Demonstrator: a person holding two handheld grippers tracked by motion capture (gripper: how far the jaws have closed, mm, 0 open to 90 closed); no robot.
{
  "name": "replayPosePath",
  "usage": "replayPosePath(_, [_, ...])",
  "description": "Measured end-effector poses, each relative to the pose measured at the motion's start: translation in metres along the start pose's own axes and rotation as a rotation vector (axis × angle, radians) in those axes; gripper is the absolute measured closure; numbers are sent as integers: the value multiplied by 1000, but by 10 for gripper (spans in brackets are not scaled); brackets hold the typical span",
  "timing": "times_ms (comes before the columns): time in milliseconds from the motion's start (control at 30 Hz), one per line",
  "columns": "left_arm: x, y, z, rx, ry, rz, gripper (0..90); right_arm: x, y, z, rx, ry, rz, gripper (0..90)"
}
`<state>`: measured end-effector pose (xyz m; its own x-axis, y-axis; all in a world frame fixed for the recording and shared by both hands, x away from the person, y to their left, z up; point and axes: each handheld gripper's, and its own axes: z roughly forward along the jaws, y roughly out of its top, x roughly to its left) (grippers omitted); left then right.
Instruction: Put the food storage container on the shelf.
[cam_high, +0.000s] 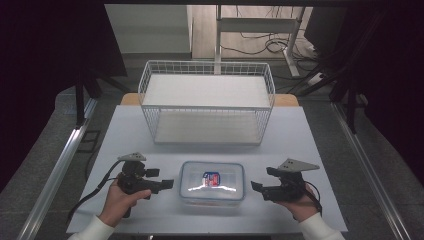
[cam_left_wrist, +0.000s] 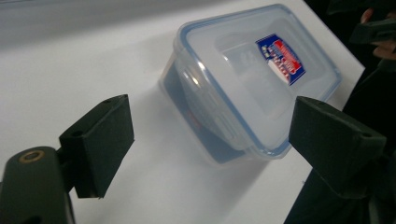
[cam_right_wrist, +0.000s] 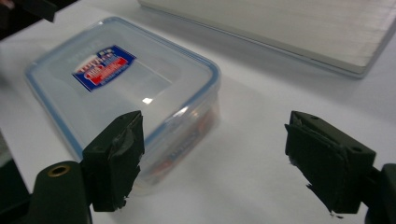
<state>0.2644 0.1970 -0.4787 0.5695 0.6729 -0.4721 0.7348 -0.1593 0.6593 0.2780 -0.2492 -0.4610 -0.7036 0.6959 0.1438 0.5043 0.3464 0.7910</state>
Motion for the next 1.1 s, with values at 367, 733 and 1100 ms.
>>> replayPosePath(367, [9,5,26,32,-93,-52,125,4,-2,10,27,81,53,183])
replayPosePath(733, [15,8,53,60,-167,-106,136,6,-8,8,23,86,59,175])
replayPosePath(1100, [15,6,67,110,-213,-107,221,5,-4,46,105,205,197,96])
